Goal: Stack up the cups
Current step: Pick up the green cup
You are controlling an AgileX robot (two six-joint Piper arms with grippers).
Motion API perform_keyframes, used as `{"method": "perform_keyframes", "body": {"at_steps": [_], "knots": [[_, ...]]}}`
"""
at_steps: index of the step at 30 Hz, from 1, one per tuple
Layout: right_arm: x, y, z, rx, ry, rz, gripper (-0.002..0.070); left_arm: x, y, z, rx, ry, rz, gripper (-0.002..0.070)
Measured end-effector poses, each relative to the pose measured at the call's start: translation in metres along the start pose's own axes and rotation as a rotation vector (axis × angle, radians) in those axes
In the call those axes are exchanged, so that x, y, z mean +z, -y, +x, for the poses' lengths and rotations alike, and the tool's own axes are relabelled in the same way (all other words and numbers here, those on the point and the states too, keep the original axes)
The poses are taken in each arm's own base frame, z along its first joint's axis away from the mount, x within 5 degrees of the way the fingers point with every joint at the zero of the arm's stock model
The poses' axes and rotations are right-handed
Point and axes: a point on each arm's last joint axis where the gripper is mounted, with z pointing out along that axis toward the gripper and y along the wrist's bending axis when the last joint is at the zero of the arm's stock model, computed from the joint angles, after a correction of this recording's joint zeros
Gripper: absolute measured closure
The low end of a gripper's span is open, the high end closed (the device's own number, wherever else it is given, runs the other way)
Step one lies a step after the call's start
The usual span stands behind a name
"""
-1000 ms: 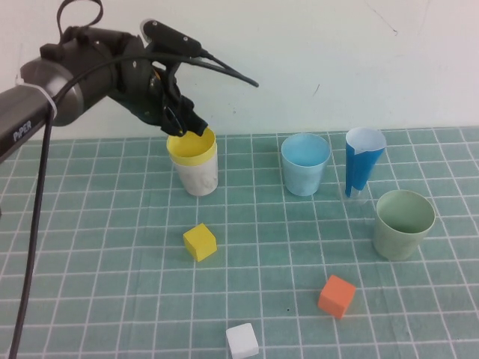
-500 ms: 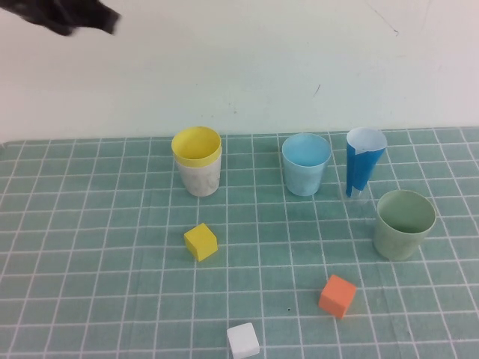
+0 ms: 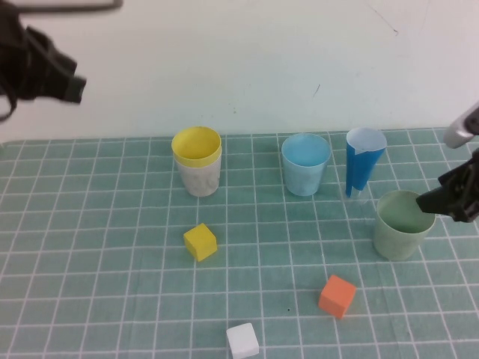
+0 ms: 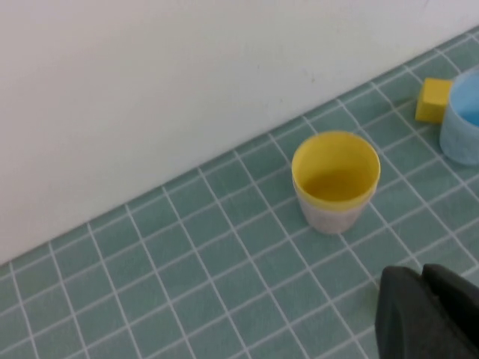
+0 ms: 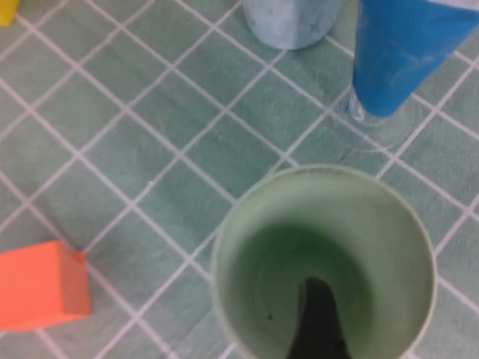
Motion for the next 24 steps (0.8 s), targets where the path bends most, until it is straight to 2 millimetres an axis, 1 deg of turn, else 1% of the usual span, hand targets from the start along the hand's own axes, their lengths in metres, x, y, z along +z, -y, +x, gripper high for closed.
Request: {"method": "perform_keyframes", "body": {"at_steps": [3, 6, 8, 10, 13, 17, 18, 21, 23, 24], "knots": [[0.020, 0.013, -0.003, -0.004, -0.024, -0.014, 0.0217, -0.008, 0.005, 0.016, -0.002, 0.002, -0.004, 0.0673], [0.034, 0.024, -0.004, -0.016, -0.045, -0.023, 0.0218, -0.014, 0.008, 0.028, -0.003, -0.001, -0.005, 0.0673], [0.041, 0.028, -0.003, -0.024, -0.062, -0.039, 0.0234, -0.018, 0.010, 0.035, -0.004, -0.006, -0.003, 0.0673], [0.048, 0.031, -0.002, -0.021, -0.074, -0.059, 0.0266, -0.021, 0.013, 0.042, -0.006, -0.008, -0.002, 0.0673], [0.056, 0.032, 0.001, -0.019, -0.093, -0.088, 0.0328, -0.028, 0.015, 0.049, -0.012, -0.002, -0.004, 0.0673], [0.067, 0.027, 0.004, -0.039, -0.116, -0.119, 0.0416, -0.034, 0.019, 0.062, -0.028, -0.002, -0.002, 0.0673], [0.068, 0.025, 0.003, -0.048, -0.119, -0.124, 0.0452, -0.035, 0.020, 0.066, -0.034, -0.004, -0.002, 0.0673], [0.070, 0.020, -0.004, -0.073, -0.113, -0.137, 0.0591, -0.036, 0.024, 0.080, -0.048, -0.017, -0.001, 0.0673], [0.069, 0.018, -0.010, -0.093, -0.107, -0.156, 0.0628, -0.036, 0.026, 0.090, -0.059, -0.031, 0.001, 0.0673], [0.068, 0.017, -0.015, -0.103, -0.101, -0.165, 0.0632, -0.035, 0.027, 0.097, -0.065, -0.044, 0.004, 0.0673]]}}
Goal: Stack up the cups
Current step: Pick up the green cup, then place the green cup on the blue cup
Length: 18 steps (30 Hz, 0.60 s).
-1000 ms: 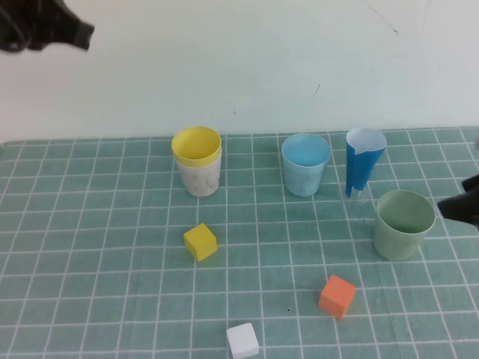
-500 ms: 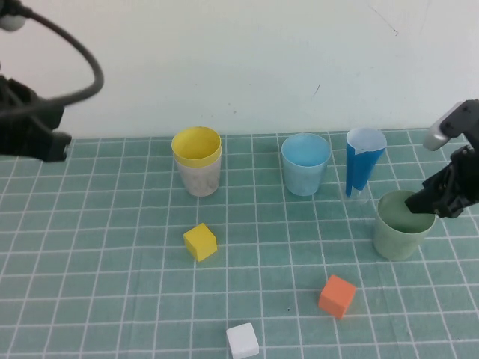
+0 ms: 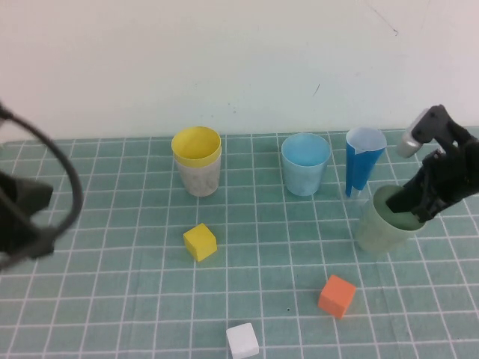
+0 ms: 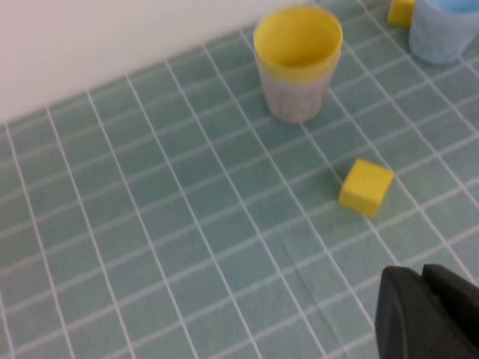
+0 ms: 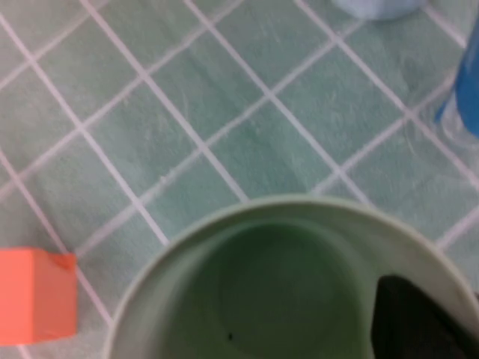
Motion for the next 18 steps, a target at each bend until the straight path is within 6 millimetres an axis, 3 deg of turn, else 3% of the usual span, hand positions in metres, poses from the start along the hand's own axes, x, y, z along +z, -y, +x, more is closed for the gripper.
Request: {"method": "perform_keyframes", "body": {"at_steps": [5, 12, 15, 18], "knots": [[-0.018, -0.011, -0.038, -0.063, 0.053, -0.027, 0.0636, 0.005, 0.005, 0.035, -0.029, -0.045, 0.004, 0.0673], [-0.051, -0.053, -0.137, -0.271, 0.156, 0.116, 0.0639, 0.007, 0.009, 0.076, -0.036, -0.041, -0.025, 0.0674], [-0.049, -0.066, -0.169, -0.349, 0.127, 0.211, 0.0640, 0.010, 0.010, 0.087, -0.036, -0.040, -0.030, 0.0675], [-0.037, -0.062, -0.191, -0.365, 0.068, 0.316, 0.0640, 0.011, 0.010, 0.089, -0.035, -0.034, -0.035, 0.0675]]}}
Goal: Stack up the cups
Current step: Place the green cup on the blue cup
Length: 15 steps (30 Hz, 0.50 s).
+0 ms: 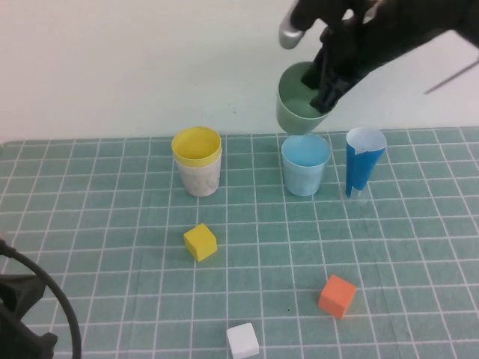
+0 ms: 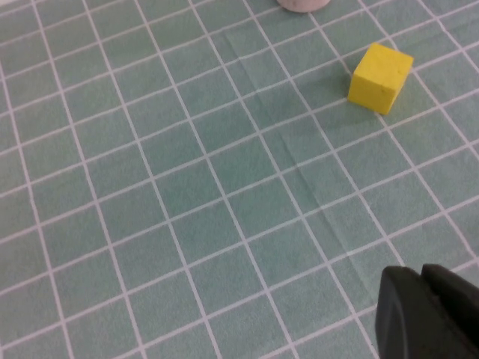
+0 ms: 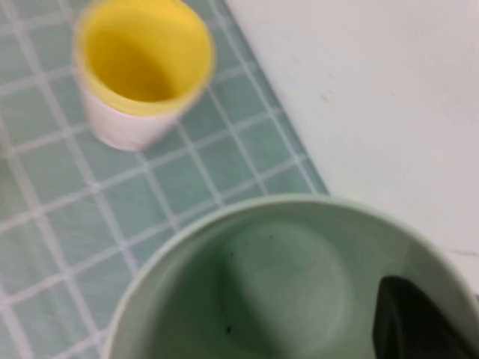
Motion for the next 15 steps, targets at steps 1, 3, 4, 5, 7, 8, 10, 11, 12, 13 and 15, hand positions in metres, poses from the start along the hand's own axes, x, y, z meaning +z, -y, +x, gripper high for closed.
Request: {"method": "perform_keyframes", "body": {"at_steps": [1, 3, 4, 5, 7, 8, 10, 11, 12, 13, 15], "knots": [[0.007, 0.002, -0.001, 0.007, -0.024, 0.011, 0.0641, 0.000, 0.000, 0.000, 0.001, 0.002, -0.002, 0.0675], [0.025, 0.008, 0.002, 0.013, -0.087, 0.013, 0.0642, 0.000, -0.001, -0.001, 0.003, 0.014, -0.007, 0.0675], [0.032, 0.010, 0.003, 0.018, -0.107, 0.012, 0.0642, 0.000, -0.001, -0.001, 0.005, 0.018, -0.009, 0.0675], [0.041, 0.010, 0.007, 0.030, -0.136, 0.005, 0.0642, 0.000, -0.001, -0.001, 0.005, 0.020, -0.010, 0.0675], [0.055, 0.010, 0.013, 0.047, -0.169, -0.003, 0.0643, 0.000, -0.001, -0.002, 0.005, 0.023, -0.011, 0.0675], [0.061, 0.009, 0.015, 0.054, -0.180, -0.007, 0.0643, 0.000, -0.001, -0.002, 0.005, 0.024, -0.011, 0.0675], [0.064, 0.008, 0.017, 0.061, -0.186, -0.009, 0.0643, 0.000, -0.001, -0.002, 0.005, 0.026, -0.011, 0.0675], [0.065, 0.008, 0.017, 0.061, -0.187, -0.010, 0.0643, 0.000, -0.001, -0.002, 0.005, 0.026, -0.011, 0.0675], [0.065, 0.008, 0.017, 0.060, -0.186, -0.009, 0.0643, 0.000, -0.001, -0.002, 0.005, 0.026, -0.011, 0.0675], [0.064, 0.009, 0.017, 0.060, -0.184, -0.007, 0.0643, 0.000, -0.001, -0.002, 0.005, 0.028, -0.012, 0.0675], [0.064, 0.009, 0.016, 0.061, -0.183, -0.006, 0.0643, 0.000, -0.001, -0.002, 0.005, 0.028, -0.012, 0.0675]]}}
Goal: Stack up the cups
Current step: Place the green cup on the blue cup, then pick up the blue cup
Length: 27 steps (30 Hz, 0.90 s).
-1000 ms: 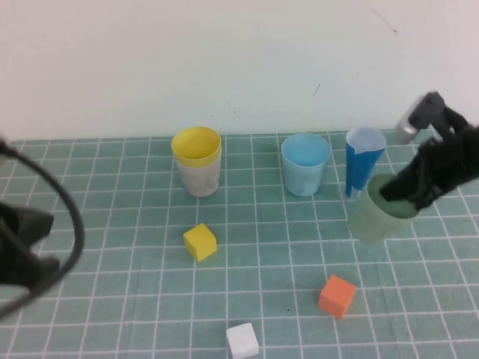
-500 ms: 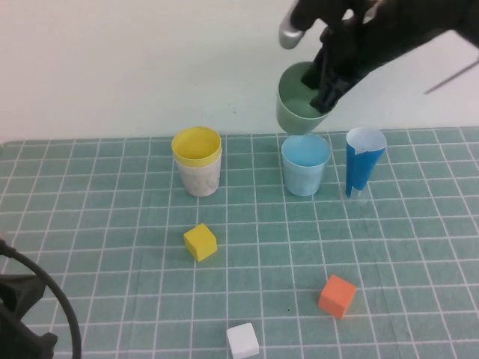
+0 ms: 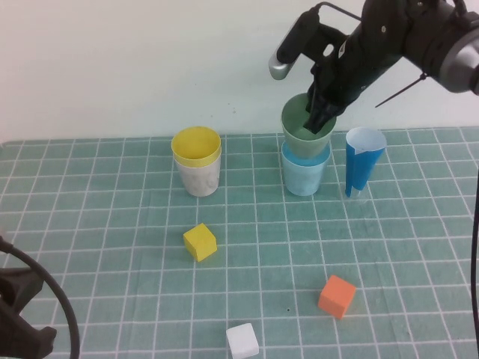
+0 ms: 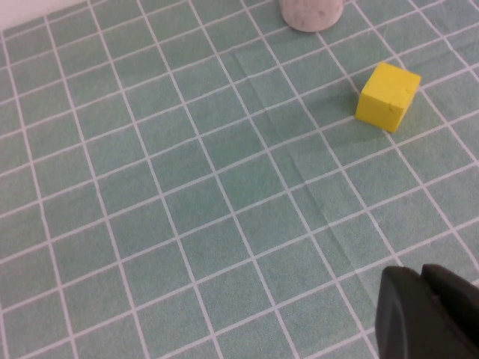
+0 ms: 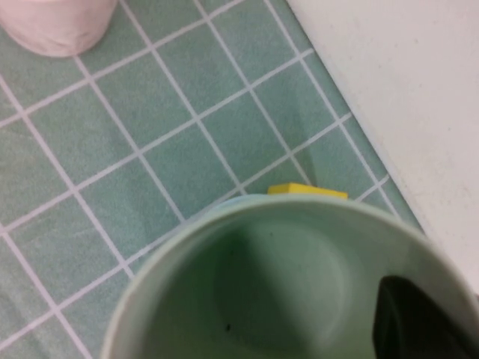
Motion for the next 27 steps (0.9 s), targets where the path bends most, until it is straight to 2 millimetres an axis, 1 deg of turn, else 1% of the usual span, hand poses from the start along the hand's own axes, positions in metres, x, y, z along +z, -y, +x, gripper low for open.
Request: {"method": "perform_keyframes", "body": {"at_steps": [8, 10, 12, 18, 20, 23, 25, 27], "knots": [[0.013, -0.003, 0.004, 0.007, -0.025, -0.021, 0.0641, 0.000, 0.000, -0.001, -0.007, 0.016, 0.001, 0.0675], [0.016, -0.003, 0.005, 0.008, -0.029, -0.024, 0.0624, 0.000, 0.000, -0.002, -0.014, 0.017, 0.006, 0.0675], [0.016, -0.003, 0.005, 0.016, -0.027, -0.023, 0.0581, 0.000, 0.001, -0.002, -0.018, 0.018, 0.008, 0.0675], [0.014, -0.003, 0.003, 0.032, -0.010, -0.017, 0.0386, 0.000, 0.001, -0.002, -0.019, 0.018, 0.009, 0.0675], [0.009, -0.004, 0.000, 0.056, 0.017, -0.039, 0.0357, 0.000, 0.001, -0.002, -0.019, 0.018, 0.009, 0.0675], [-0.005, -0.009, -0.007, 0.082, 0.060, -0.104, 0.0338, 0.000, 0.001, -0.002, -0.019, 0.019, 0.008, 0.0675], [-0.011, -0.015, -0.009, 0.075, 0.055, -0.155, 0.0323, 0.000, 0.001, -0.002, -0.019, 0.020, 0.008, 0.0675], [-0.012, -0.021, -0.008, 0.059, 0.026, -0.194, 0.0291, 0.000, 0.001, -0.002, -0.019, 0.022, 0.008, 0.0675]]}}
